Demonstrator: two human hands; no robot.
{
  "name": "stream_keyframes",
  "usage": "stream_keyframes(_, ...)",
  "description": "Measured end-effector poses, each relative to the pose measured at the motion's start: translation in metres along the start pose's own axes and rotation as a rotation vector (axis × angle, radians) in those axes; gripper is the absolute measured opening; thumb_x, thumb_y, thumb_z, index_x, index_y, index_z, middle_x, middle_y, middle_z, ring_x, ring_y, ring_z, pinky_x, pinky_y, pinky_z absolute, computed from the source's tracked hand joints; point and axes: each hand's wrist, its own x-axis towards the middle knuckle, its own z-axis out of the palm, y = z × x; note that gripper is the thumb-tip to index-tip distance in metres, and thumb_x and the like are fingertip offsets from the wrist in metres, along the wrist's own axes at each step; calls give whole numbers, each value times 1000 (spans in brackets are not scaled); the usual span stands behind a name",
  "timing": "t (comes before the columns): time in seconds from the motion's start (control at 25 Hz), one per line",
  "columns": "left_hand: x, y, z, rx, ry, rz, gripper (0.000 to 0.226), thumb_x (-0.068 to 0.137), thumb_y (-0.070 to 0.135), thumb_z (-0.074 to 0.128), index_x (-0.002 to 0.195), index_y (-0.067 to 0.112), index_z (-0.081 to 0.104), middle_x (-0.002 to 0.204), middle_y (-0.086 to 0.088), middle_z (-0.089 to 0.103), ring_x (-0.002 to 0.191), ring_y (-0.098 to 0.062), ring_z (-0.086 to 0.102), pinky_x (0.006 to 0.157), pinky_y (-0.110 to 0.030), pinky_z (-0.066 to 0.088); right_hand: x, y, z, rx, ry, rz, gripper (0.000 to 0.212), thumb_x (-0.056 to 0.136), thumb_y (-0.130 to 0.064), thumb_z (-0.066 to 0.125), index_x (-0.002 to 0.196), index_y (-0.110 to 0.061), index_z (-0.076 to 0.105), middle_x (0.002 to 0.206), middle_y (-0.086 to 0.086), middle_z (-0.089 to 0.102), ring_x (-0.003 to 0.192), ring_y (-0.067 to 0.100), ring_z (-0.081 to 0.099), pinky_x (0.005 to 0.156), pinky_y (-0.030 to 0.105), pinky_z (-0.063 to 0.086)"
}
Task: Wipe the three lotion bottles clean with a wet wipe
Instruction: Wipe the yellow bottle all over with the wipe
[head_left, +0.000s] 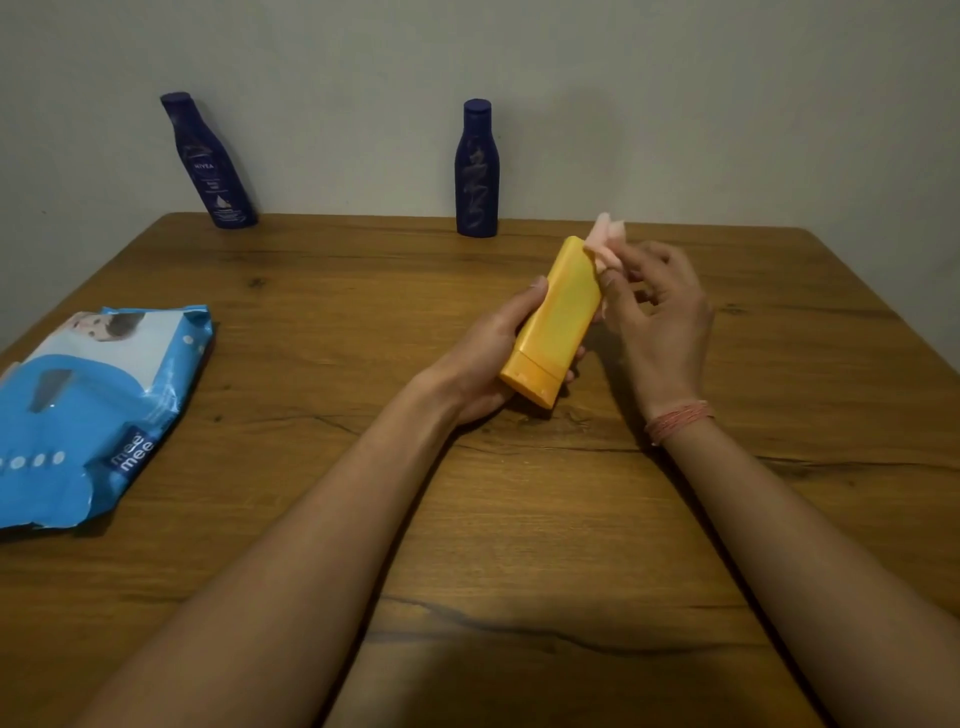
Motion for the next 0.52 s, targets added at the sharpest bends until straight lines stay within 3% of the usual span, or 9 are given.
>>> stream_keyframes(0.2, 7, -1, -13, -269, 127, 80, 56, 103, 49, 38, 135, 6, 54, 103, -14, 70, 91, -24, 70, 80, -38, 57, -21, -20, 18, -46, -321, -319, 24, 93, -20, 59, 116, -16, 67, 111, -2, 62, 98, 7, 57, 83, 24, 52)
stream_keyframes(0.24, 8, 0, -16, -314, 150, 79, 59, 102, 52, 38, 131, 4, 57, 101, -13, 71, 90, -24, 70, 82, -39, 57, -24, -24, 19, 29, -391, -330, 22, 93, -20, 59, 112, -16, 68, 107, -2, 65, 94, 8, 59, 81, 26, 53)
stream_keyframes(0.32, 8, 1, -19, -325, 185, 82, 60, 101, 53, 39, 127, 3, 60, 101, -13, 70, 91, -24, 69, 87, -40, 54, -26, -32, 16, 294, -495, -165, 17, 94, -17, 57, 108, -15, 67, 99, 2, 68, 89, 13, 63, 76, 30, 54)
stream_keyframes(0.44, 9, -1, -14, -205, 170, 100, 55, 103, 48, 38, 133, 6, 56, 108, -16, 70, 94, -27, 69, 87, -42, 54, -19, -31, 9, 533, -350, 139, 16, 94, -9, 59, 110, -12, 58, 98, 9, 66, 87, 14, 66, 70, 27, 56)
stream_keyframes(0.52, 7, -2, -8, -138, 126, 78, 49, 104, 46, 38, 133, 10, 55, 113, -17, 69, 97, -28, 68, 84, -40, 55, -10, -21, 7, 316, -153, 151, 18, 89, -12, 65, 104, -16, 55, 102, 1, 63, 87, 5, 63, 71, 20, 52)
